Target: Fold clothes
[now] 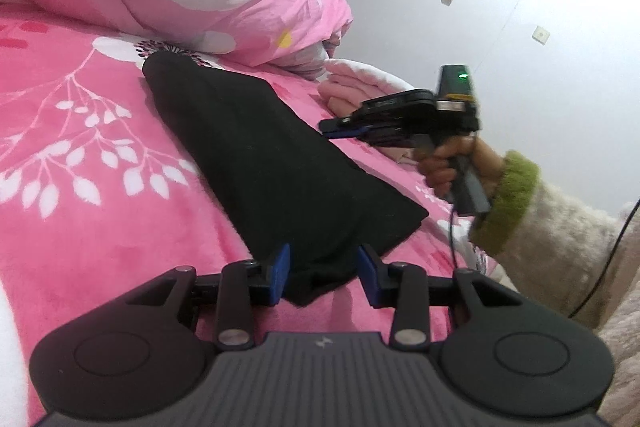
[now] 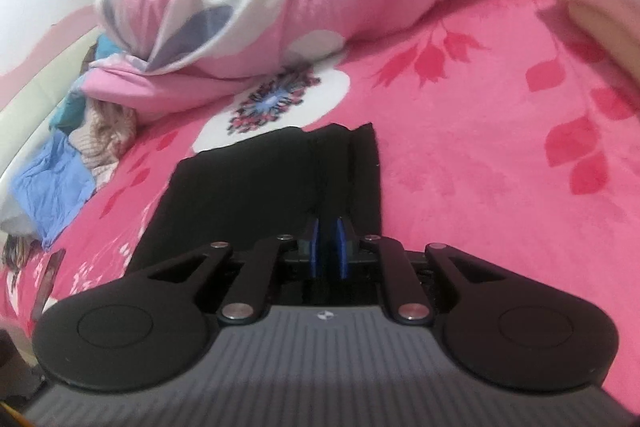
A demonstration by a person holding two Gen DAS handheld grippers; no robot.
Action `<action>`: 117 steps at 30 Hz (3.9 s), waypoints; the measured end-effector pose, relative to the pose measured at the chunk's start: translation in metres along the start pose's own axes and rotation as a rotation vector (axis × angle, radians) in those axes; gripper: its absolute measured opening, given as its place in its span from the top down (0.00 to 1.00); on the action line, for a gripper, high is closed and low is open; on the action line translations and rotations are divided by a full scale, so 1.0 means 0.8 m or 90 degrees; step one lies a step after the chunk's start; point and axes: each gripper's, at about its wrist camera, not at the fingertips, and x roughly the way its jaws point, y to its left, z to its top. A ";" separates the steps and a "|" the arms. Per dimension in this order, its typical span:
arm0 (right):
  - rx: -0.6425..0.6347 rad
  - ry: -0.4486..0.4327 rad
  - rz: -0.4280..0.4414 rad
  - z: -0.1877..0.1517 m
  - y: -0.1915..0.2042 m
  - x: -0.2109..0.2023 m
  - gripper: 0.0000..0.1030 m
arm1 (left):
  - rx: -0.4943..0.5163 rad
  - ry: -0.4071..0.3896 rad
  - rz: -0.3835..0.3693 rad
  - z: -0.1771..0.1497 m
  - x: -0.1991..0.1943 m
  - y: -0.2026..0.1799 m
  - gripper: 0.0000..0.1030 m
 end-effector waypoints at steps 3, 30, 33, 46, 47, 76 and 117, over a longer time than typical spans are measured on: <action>0.022 0.023 0.010 0.000 -0.003 0.015 0.89 | -0.006 -0.002 -0.007 -0.001 -0.001 0.003 0.63; -0.130 -0.046 -0.112 -0.021 0.027 0.015 1.00 | 0.008 -0.014 -0.002 0.005 -0.004 -0.008 0.58; -0.156 -0.061 -0.122 -0.020 0.035 0.011 1.00 | 0.021 -0.012 0.006 0.005 -0.003 -0.011 0.58; -0.169 -0.095 -0.087 -0.028 0.037 -0.068 0.93 | 0.035 -0.013 0.011 0.002 -0.001 -0.012 0.58; -0.192 -0.080 -0.071 -0.035 0.043 -0.069 0.93 | 0.035 -0.013 0.011 0.002 -0.002 -0.012 0.58; -0.031 -0.092 0.091 -0.056 0.020 -0.098 0.61 | 0.064 0.004 0.085 0.020 -0.009 -0.037 0.57; -0.205 -0.084 -0.053 -0.008 0.065 -0.018 0.90 | 0.097 0.008 0.028 0.015 0.006 -0.021 0.51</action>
